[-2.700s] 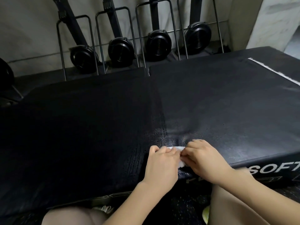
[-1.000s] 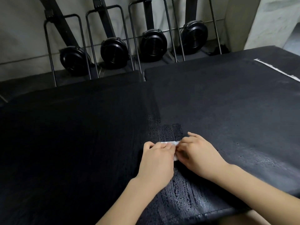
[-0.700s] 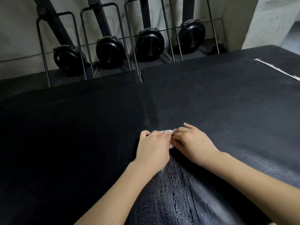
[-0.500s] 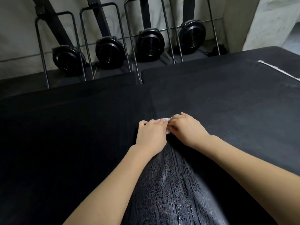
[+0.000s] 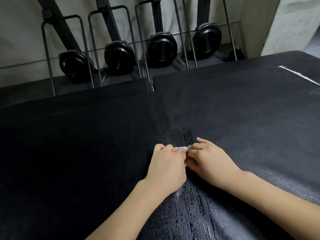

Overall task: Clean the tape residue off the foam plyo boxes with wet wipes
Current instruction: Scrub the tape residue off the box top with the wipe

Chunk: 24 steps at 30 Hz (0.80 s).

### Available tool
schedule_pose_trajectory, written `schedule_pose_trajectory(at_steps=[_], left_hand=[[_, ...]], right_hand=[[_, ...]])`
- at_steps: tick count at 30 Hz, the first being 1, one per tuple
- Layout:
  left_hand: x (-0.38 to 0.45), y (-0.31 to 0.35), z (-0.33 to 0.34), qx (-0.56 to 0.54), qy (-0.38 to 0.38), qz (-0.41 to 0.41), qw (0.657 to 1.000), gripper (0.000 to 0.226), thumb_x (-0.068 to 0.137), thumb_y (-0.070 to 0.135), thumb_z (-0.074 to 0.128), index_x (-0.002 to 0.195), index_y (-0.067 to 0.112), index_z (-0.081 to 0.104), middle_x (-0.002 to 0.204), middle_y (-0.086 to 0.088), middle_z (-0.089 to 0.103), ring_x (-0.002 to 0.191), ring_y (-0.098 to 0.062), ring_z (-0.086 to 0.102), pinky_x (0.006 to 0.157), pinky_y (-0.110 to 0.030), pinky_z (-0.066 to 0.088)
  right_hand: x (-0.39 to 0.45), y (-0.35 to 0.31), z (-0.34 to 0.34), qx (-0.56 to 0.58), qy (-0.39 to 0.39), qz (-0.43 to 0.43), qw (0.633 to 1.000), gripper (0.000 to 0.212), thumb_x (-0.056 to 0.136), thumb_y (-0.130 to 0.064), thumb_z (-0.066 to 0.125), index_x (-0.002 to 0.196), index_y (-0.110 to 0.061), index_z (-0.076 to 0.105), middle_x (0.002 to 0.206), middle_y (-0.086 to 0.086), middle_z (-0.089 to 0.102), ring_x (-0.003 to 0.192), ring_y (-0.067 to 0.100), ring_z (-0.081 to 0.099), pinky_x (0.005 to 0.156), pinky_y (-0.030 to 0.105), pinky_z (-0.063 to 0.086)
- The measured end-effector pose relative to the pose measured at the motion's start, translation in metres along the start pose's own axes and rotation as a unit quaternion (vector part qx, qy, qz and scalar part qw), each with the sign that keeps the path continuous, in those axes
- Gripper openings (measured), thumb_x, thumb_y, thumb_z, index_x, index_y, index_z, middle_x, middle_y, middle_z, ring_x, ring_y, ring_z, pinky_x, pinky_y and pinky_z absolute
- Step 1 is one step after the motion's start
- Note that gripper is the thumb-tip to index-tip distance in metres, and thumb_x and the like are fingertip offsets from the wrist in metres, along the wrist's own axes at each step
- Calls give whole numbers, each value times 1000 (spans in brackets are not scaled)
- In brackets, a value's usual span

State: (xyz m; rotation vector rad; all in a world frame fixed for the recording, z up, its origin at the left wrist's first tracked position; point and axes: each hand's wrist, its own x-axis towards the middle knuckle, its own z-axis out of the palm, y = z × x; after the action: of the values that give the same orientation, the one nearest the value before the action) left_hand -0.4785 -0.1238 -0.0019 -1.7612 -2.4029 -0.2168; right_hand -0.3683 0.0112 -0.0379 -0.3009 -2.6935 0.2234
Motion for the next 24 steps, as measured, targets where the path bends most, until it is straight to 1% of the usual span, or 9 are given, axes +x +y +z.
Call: schedule_pose_trajectory(at_steps=[4,7,9,13,17,19,21,23,24], left_hand=[[29,-15,4,9,-4,-4,1000,41,90,27,44,127,26,61,105,5,72,92,-18,62,85,-36,37],[59,-32,10,6,-9,-23,1000,42,98,27,40,138,28,50,120,7,67,103,-17,57,89,-34,31],[80,-43,15,2,-6,-36,999,43,100,27,37,142,30,45,125,9,63,107,-17,54,90,-34,30],[114,-56,19,-18,-8,-58,998,39,100,23,39,136,33,47,115,7,65,105,-18,55,85,-34,29],[120,-54,19,-15,-12,-74,997,41,96,20,42,134,35,49,107,7,66,96,-20,52,76,-33,20],[110,-49,15,-3,-8,-72,997,46,94,20,44,137,36,49,103,6,67,87,-18,46,74,-33,18],[95,-42,12,2,-2,-55,998,46,93,22,44,137,35,50,101,7,68,81,-16,41,73,-33,17],[78,-37,8,7,-1,-30,1000,44,95,26,44,138,35,50,103,8,69,83,-17,48,73,-33,19],[70,-35,6,10,-1,-20,1000,42,96,28,43,137,35,50,104,9,69,85,-17,52,74,-33,20]], right_hand=[[30,15,8,-10,2,13,1000,30,90,-36,47,77,-25,72,75,-9,61,74,11,64,111,30,37],[62,33,11,-3,-20,33,999,16,91,-27,61,82,-23,73,79,-5,61,79,17,65,111,36,40],[86,44,12,-10,-44,46,998,16,94,-25,61,87,-21,74,84,-2,63,85,20,65,114,37,36],[122,63,14,-15,-80,80,993,24,99,-23,52,94,-18,75,94,1,64,94,24,64,115,35,27],[127,65,12,-8,-87,85,993,24,97,-19,51,92,-17,74,92,2,62,92,26,63,117,38,27],[118,57,9,-3,-79,74,994,22,96,-17,52,88,-15,73,86,4,62,86,28,63,113,39,34],[102,47,5,-5,-73,61,995,22,93,-16,54,79,-13,70,80,4,61,78,29,61,97,40,46],[82,39,2,-6,-58,42,997,24,89,-18,55,69,-13,67,73,2,59,69,26,58,79,38,50],[73,37,1,-3,-48,30,998,26,88,-22,52,67,-16,66,71,-1,58,66,23,57,77,36,50]])
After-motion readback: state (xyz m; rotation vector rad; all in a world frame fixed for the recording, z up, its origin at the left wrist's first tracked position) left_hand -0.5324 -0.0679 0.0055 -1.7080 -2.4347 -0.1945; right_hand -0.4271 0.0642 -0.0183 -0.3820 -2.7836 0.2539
